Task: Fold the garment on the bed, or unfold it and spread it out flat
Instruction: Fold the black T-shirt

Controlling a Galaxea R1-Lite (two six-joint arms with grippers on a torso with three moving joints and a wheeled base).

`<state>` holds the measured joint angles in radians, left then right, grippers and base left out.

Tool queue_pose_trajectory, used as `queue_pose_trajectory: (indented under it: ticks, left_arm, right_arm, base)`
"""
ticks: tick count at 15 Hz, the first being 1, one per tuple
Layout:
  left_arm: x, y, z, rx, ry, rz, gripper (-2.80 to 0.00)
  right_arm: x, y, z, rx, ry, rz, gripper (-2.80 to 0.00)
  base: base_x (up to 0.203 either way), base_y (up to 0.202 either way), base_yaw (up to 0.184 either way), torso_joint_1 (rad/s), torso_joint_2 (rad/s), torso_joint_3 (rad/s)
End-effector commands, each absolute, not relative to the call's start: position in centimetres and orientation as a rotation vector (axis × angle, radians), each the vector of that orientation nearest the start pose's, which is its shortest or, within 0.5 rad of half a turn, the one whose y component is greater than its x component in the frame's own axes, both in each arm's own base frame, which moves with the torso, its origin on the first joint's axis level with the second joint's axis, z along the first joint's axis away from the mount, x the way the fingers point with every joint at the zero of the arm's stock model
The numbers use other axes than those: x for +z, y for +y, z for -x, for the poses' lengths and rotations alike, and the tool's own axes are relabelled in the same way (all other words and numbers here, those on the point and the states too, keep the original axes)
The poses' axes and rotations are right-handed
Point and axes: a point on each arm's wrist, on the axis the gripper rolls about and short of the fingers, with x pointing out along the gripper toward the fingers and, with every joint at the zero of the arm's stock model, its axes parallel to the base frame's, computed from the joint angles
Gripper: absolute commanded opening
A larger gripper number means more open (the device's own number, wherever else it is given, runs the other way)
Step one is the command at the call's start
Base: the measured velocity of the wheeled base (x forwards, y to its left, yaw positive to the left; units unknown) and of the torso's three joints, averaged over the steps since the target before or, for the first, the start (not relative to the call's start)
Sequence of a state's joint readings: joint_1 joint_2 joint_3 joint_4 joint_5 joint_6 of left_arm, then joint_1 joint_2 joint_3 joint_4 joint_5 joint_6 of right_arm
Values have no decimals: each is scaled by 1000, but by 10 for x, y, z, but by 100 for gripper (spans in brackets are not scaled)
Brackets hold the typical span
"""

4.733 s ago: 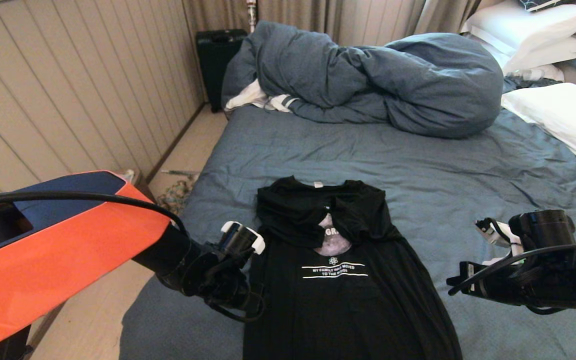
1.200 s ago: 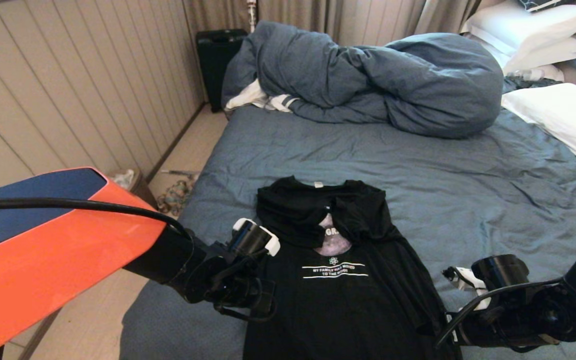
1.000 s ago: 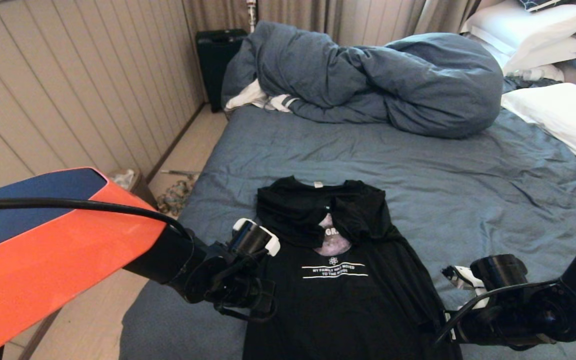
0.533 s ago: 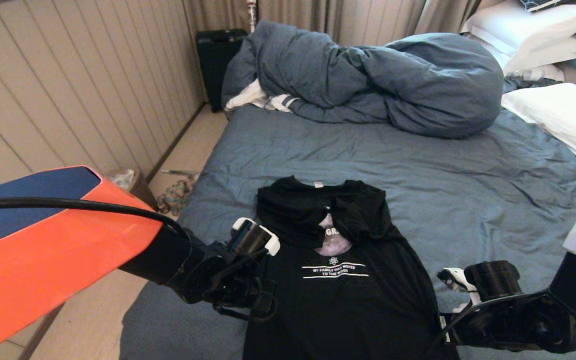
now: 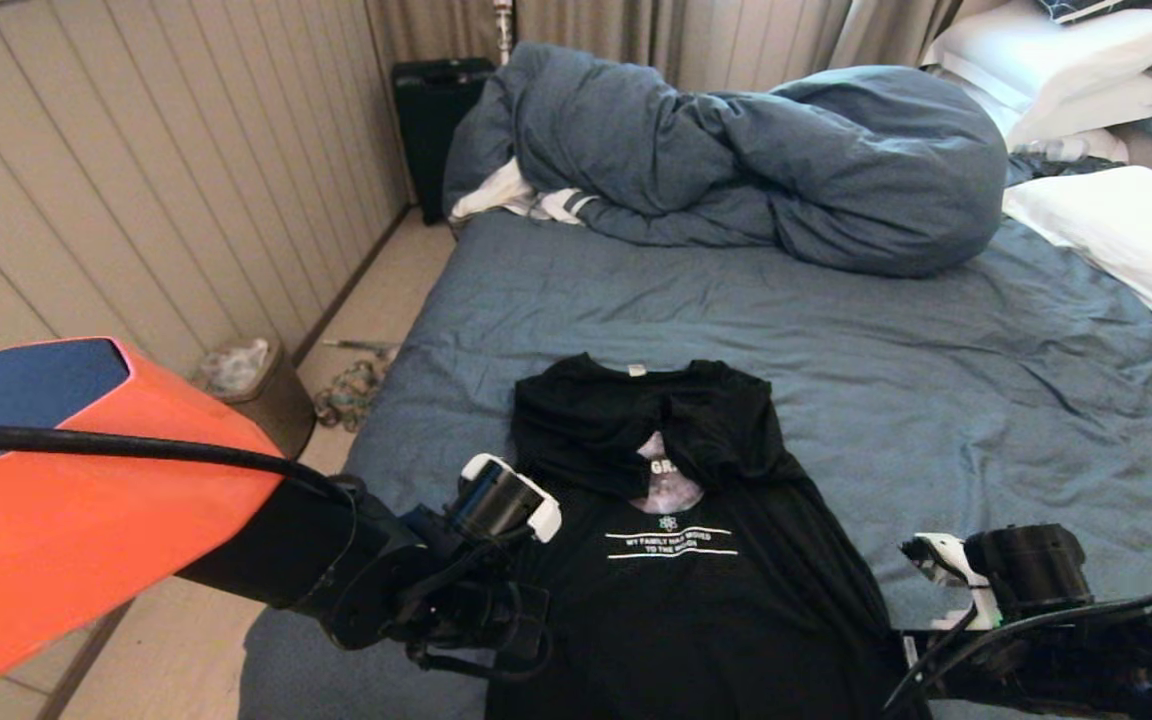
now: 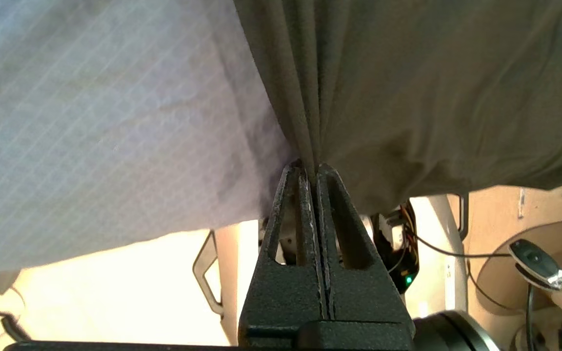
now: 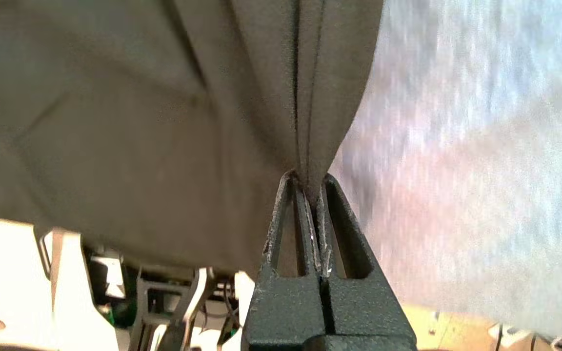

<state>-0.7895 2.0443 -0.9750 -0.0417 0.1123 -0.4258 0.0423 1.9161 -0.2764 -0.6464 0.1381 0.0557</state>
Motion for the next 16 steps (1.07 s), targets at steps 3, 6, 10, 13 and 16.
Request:
queue_pose_trajectory:
  ticks: [3, 6, 10, 13, 16]
  left_arm:
    - [71, -237, -232, -412, 1029, -71, -280]
    - [80, -234, -218, -438, 1019, -75, -280]
    - [80, -225, -203, -446, 1036, -91, -280]
    - [80, -217, -191, -450, 1050, -98, -280]
    - [81, -211, -184, -449, 1059, -101, -280]
  right_arm:
    - [26, 12, -208, 141, 971, -99, -280]
    - [28, 11, -181, 140, 996, -101, -280]
    - [34, 10, -161, 143, 979, -97, -280]
    - [35, 10, -150, 143, 984, -97, -280]
    - [36, 9, -145, 143, 981, -97, -280]
  base:
    - [0, 0, 0, 0, 0, 0]
    - [0, 0, 0, 0, 0, 0]
    - [0, 0, 0, 0, 0, 0]
    - [0, 0, 0, 0, 0, 0]
    - [0, 0, 0, 0, 0, 0]
